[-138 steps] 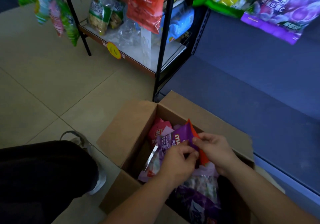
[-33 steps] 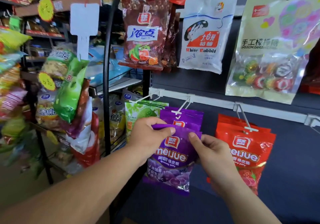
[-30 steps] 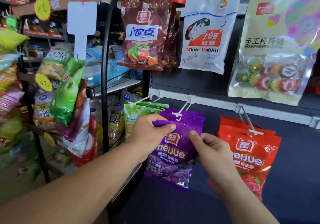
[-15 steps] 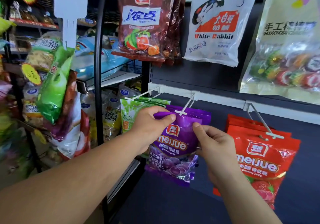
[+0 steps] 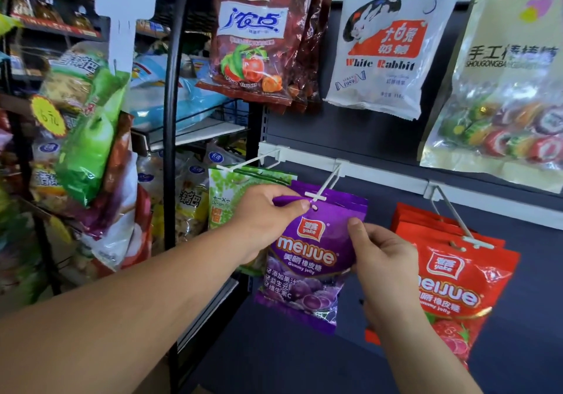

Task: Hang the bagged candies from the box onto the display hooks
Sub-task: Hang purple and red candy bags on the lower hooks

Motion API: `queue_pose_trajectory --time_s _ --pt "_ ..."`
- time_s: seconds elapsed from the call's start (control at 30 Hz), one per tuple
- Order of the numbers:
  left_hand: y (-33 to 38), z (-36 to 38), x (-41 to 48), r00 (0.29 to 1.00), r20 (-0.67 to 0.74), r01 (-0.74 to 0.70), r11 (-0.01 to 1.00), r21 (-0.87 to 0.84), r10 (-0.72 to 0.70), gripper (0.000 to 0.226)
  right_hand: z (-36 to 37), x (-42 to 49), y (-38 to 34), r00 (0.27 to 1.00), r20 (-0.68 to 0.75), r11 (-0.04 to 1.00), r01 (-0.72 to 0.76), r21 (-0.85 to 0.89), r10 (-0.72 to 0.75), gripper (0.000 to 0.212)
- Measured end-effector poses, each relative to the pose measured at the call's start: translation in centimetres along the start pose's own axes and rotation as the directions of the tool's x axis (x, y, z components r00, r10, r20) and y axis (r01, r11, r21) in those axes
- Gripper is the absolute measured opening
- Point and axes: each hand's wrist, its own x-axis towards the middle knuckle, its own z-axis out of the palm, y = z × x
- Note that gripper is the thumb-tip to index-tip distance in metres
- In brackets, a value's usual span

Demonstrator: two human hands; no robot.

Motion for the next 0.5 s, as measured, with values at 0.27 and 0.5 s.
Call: queue_pose_trajectory --time_s 0.27,0.5 --pt "-2.4 0.3 0.5 0.952 -0.255 -0.080 0.939 0.333 0.171 0.037 0.9 -1.6 0.2 0.652 0.109 0.421 0.598 -0.682 -0.751 0.029" --pt "-4.9 -2.7 -4.6 0.992 -0.069 -0.072 0.937 0.342 0.101 0.033 1.0 -1.7 4.8 0.689 0.556 0.364 0.721 -0.590 -0.464 0.047"
